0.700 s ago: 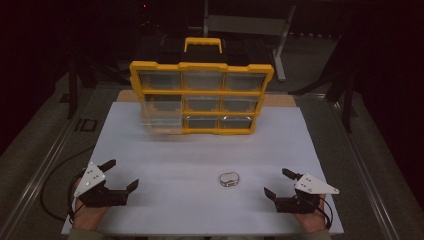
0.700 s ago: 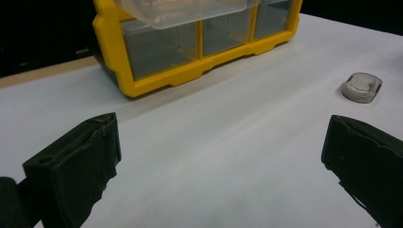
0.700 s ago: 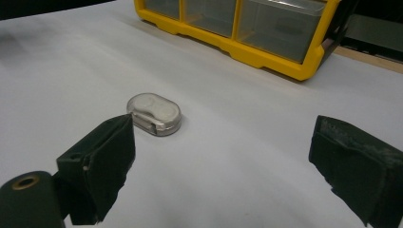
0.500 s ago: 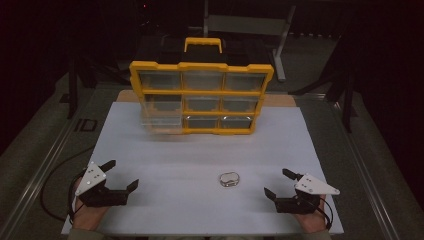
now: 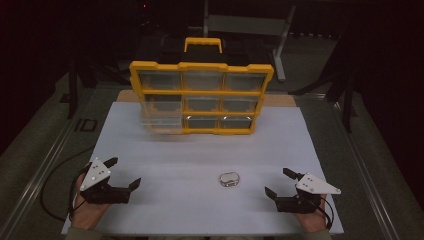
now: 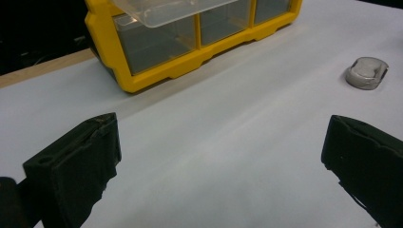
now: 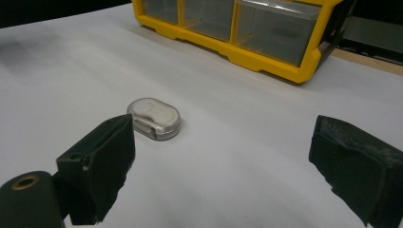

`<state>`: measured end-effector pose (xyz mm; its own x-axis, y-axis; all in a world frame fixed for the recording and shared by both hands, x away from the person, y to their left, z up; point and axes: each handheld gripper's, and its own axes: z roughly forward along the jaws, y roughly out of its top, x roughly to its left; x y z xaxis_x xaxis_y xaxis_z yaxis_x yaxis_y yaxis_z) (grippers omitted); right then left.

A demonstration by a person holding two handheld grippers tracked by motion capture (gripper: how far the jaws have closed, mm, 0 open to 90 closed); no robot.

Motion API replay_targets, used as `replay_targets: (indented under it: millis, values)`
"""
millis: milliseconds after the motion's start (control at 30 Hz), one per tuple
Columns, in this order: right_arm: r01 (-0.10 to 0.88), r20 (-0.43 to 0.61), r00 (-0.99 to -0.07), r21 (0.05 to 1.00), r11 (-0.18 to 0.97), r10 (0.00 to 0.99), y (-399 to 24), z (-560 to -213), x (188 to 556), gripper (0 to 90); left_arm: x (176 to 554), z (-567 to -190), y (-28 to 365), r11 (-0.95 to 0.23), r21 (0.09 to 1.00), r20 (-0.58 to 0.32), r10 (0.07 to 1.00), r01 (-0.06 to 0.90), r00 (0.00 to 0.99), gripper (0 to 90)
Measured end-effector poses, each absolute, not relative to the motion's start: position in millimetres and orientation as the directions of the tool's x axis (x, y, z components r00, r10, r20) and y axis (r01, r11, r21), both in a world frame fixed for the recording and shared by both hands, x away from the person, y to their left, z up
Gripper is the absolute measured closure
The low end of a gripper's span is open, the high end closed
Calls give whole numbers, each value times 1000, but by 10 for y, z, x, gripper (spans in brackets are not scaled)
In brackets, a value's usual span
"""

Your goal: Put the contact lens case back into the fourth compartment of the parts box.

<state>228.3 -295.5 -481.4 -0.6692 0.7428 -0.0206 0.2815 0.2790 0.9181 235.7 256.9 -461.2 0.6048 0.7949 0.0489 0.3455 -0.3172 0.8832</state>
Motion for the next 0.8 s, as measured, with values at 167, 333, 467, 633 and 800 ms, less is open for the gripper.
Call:
replay_targets:
  millis: [167, 333, 467, 633, 800]
  values:
    - [280, -17, -669, 921, 273, 743, -2957, -4815, 2283, 79, 2371, -4562, 2530, -333, 877, 56, 786, 345, 615, 1]
    - [282, -12, -671, 920, 271, 741, -2957, -4815, 2285, 79, 2415, -4474, 2440, -373, 866, 87, 769, 333, 633, 0]
    - [287, -10, -672, 918, 273, 741, -2958, -4812, 2285, 79, 2469, -4420, 2323, -404, 857, 105, 745, 320, 659, 0]
    - [289, -11, -672, 917, 275, 741, -2958, -4812, 2284, 79, 2524, -4395, 2210, -430, 849, 115, 719, 308, 686, 0]
    - [293, -7, -672, 916, 274, 740, -2957, -4810, 2283, 79, 2569, -4377, 2119, -441, 846, 115, 700, 300, 705, 0]
